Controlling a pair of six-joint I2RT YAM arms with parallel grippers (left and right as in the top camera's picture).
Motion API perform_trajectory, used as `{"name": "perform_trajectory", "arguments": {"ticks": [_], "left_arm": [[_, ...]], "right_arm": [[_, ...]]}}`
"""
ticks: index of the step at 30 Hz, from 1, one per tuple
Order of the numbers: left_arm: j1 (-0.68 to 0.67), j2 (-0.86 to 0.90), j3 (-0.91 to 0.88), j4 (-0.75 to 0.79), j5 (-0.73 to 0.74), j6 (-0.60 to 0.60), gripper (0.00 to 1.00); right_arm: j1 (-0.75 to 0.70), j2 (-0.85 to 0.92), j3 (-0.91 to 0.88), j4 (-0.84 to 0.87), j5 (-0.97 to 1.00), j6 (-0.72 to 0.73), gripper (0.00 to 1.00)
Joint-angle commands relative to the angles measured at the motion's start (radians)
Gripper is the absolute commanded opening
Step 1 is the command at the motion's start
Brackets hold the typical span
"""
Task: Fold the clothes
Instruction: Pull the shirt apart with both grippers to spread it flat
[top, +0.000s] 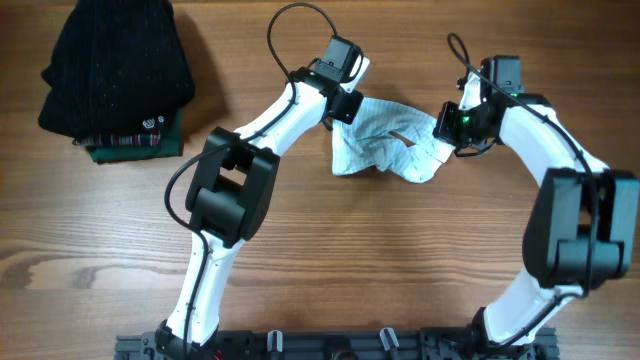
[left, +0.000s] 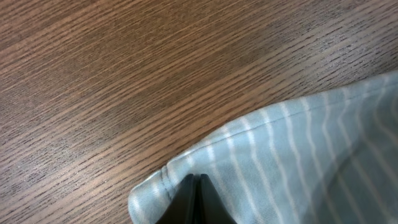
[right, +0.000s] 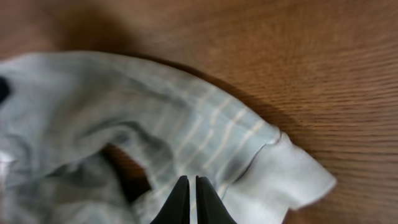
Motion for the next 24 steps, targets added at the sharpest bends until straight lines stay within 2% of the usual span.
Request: {"name": "perform_trajectory", "arguments": {"ticks": [1,12,24], "left_arm": [[0.0,0.028,0.003,-0.01,-0.026,0.012,0.04],[0.01,0.028,0.003,-0.012,-0.063,0.012,0.04],[0.104,0.028,0.003,-0.029,-0.084,0.012,0.04]], "right_arm": [[0.003,0.064,-0.005,0.008,0.021,-0.017,0.04],[0.002,0.122,-0.005,0.143,0.108,-0.051,0.06],[-0.002,0.237,-0.003,0.336,0.127,-0.147,0.11]]}}
